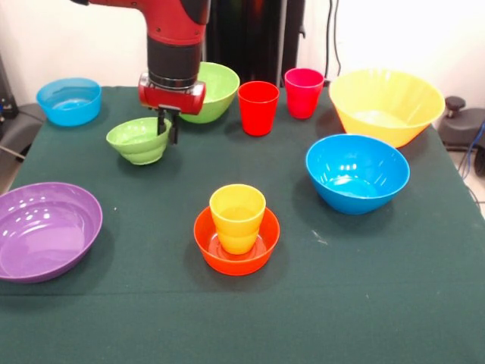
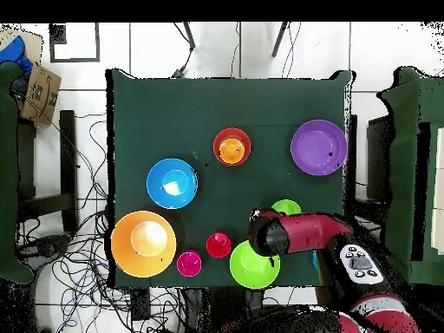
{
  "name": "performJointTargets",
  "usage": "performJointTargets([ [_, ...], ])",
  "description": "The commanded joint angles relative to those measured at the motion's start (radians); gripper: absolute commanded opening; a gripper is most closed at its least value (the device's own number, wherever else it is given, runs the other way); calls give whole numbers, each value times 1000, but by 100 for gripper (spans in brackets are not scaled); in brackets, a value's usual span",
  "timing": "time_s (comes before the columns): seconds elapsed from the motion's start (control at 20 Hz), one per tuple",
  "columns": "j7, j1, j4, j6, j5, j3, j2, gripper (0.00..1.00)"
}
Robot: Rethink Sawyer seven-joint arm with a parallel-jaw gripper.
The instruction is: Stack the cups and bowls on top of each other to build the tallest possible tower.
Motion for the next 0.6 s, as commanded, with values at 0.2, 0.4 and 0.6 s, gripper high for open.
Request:
performJointTargets([
  [0.2, -7, 107, -162, 282, 163, 148, -35, 0],
  [0.4, -30, 122, -253, 364, 208, 165, -14, 0],
  [0.6, -52, 146, -353, 463, 239, 164, 13, 0],
])
